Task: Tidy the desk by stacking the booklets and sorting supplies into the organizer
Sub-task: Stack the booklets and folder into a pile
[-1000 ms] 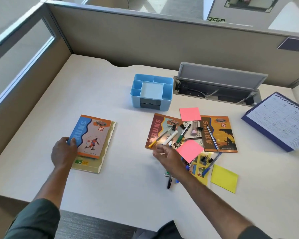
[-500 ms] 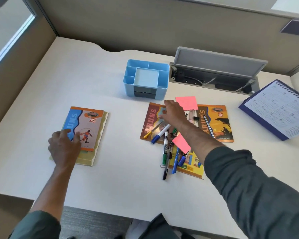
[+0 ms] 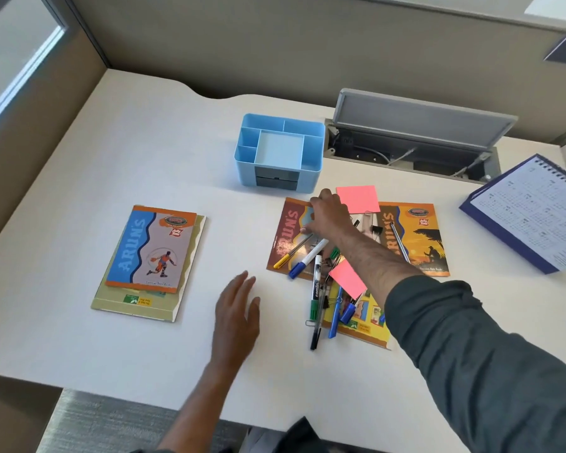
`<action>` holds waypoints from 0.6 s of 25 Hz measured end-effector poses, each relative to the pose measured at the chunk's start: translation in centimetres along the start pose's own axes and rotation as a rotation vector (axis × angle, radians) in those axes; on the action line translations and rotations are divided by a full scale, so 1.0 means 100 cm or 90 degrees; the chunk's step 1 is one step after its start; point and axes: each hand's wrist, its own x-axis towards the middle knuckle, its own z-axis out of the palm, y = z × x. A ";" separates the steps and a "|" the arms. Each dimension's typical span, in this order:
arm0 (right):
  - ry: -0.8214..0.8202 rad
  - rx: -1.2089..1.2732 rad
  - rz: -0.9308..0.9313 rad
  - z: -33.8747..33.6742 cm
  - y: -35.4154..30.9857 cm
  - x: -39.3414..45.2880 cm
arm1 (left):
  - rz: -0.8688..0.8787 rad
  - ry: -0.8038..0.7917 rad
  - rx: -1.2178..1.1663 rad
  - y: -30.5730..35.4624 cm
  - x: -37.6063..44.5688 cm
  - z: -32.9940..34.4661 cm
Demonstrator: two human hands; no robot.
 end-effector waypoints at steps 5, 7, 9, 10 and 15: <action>0.010 -0.002 0.011 -0.004 0.001 0.003 | 0.028 -0.040 0.137 -0.007 -0.007 0.017; 0.024 0.024 0.016 -0.007 0.002 0.004 | 0.027 -0.054 0.195 -0.004 -0.007 0.019; 0.034 0.051 0.009 -0.010 0.004 0.002 | 0.013 -0.086 0.262 -0.001 -0.006 0.021; 0.037 0.072 0.001 -0.012 0.006 0.000 | 0.008 -0.099 0.283 0.000 -0.006 0.021; 0.057 0.262 -0.055 -0.027 0.018 -0.015 | 0.006 -0.121 0.320 0.000 -0.004 0.023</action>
